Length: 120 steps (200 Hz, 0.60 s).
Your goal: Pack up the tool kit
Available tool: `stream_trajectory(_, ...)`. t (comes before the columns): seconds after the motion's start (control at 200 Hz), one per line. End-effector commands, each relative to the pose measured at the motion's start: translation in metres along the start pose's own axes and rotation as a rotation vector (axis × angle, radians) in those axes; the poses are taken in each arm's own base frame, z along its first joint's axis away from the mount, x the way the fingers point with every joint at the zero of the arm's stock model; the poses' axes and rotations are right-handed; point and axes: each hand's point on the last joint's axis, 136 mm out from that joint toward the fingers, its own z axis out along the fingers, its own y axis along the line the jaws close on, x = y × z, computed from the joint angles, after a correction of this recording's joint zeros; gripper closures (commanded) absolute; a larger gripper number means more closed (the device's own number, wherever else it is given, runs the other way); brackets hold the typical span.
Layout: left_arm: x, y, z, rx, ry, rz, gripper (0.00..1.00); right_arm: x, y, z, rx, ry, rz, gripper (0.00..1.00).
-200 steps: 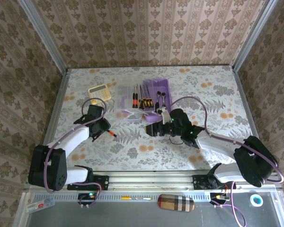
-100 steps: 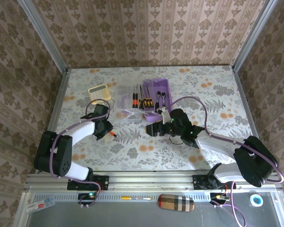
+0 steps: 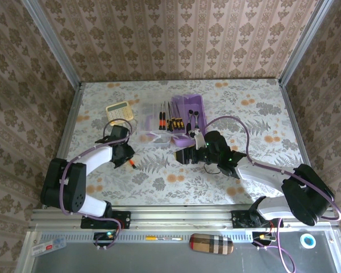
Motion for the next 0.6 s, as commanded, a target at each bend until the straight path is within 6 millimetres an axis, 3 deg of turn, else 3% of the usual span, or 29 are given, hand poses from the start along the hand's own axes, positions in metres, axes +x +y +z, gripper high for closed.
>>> stream_trajectory(0.0,0.011,0.004,0.000,0.027,0.036,0.050,0.89,-0.019,0.005,-0.012,0.020,-0.082,-0.034,0.29)
stream_trajectory(0.185,0.008,0.003,-0.013,0.033,0.014,0.076,0.89,-0.021,0.002,-0.016,0.042,-0.099,-0.044,0.29)
stream_trajectory(0.595,-0.030,-0.019,-0.092,0.046,-0.119,0.237,0.88,-0.020,-0.006,-0.014,0.079,-0.095,-0.050,0.29)
